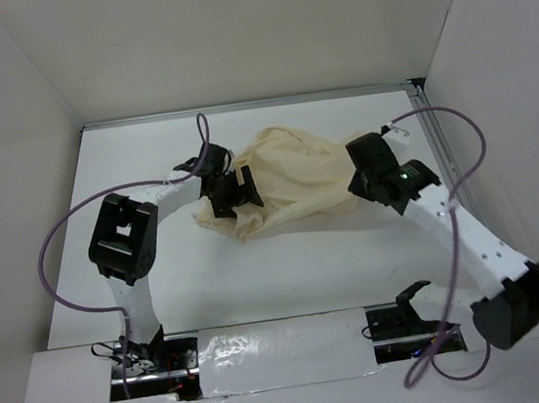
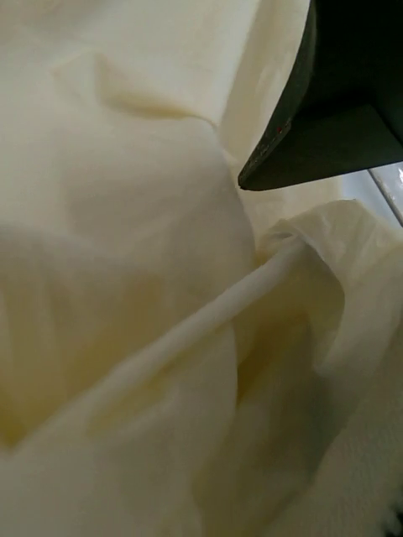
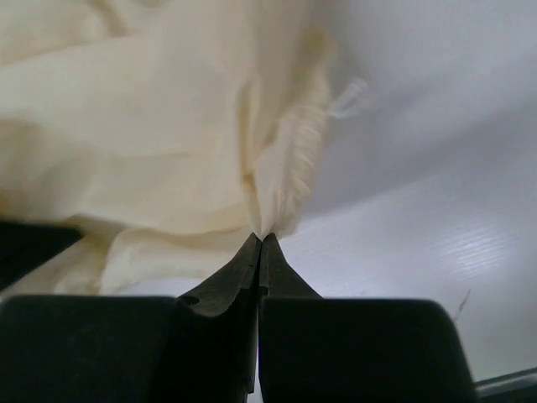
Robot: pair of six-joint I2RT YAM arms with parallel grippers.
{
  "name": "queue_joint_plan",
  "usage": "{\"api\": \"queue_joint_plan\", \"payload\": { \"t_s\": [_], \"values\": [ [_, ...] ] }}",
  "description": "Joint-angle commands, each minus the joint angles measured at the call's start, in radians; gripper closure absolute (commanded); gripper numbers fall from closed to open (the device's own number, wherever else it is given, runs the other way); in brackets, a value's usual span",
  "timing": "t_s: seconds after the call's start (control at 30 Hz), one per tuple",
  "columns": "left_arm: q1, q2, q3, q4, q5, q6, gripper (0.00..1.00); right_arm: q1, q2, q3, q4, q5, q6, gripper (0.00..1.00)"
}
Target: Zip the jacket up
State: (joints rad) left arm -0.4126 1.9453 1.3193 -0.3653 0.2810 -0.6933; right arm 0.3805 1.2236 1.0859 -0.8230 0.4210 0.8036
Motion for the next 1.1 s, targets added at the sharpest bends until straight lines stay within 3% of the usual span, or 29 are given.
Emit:
{"api": "queue_joint_plan", "payload": {
  "t_s": [0.0, 0.13, 0.27, 0.3, 0.33, 0.4, 0.5, 0.57, 0.67, 0.73, 0.77, 0.9, 1.07],
  "values": [
    [0.012, 0.006, 0.005, -0.032, 0.027, -0.015, 0.01, 0.116, -0.151, 0.052, -0.13, 0.104, 0.018, 1.0],
    [0.015, -0.006, 0.0, -0.044, 0.018, -0.026, 0.01, 0.275, -0.096, 0.063, -0.036, -0.128, -0.17, 1.0],
    [0.024, -0.019, 0.003, -0.067, 0.001, -0.032, 0.01, 0.429, 0.176, 0.037, -0.025, -0.163, -0.227, 0.99],
    [0.023, -0.028, 0.001, -0.072, 0.0, -0.032, 0.01, 0.449, 0.21, 0.034, -0.004, -0.175, -0.234, 0.93],
    [0.026, -0.035, 0.0, -0.08, -0.002, -0.031, 0.01, 0.471, 0.247, 0.034, 0.004, -0.194, -0.238, 0.75],
    [0.024, -0.058, -0.005, -0.093, -0.022, -0.031, 0.01, 0.477, 0.232, 0.023, 0.048, -0.238, -0.239, 0.61],
    [0.028, -0.101, -0.018, -0.11, -0.052, -0.029, 0.01, 0.456, 0.096, -0.065, 0.151, -0.351, -0.264, 0.21],
    [0.031, -0.129, -0.029, -0.122, -0.065, -0.025, 0.01, 0.389, -0.031, -0.11, 0.194, -0.402, -0.251, 0.06],
    [0.031, -0.177, -0.046, -0.13, -0.08, -0.014, 0.01, 0.264, -0.119, -0.159, 0.167, -0.39, -0.182, 0.03],
    [0.029, -0.21, -0.061, -0.135, -0.092, -0.005, 0.01, 0.195, -0.133, -0.162, 0.122, -0.305, -0.127, 0.03],
    [0.031, -0.247, -0.069, -0.138, -0.098, 0.0, 0.01, 0.105, -0.133, -0.158, 0.084, -0.282, -0.11, 0.01],
    [0.031, -0.345, -0.103, -0.15, -0.129, 0.014, 0.01, -0.128, -0.095, -0.155, 0.097, -0.243, -0.11, 0.0],
    [0.021, -0.436, -0.173, -0.132, -0.092, 0.032, 0.01, -0.293, 0.124, -0.094, 0.137, -0.212, -0.141, 0.0]
  ]
}}
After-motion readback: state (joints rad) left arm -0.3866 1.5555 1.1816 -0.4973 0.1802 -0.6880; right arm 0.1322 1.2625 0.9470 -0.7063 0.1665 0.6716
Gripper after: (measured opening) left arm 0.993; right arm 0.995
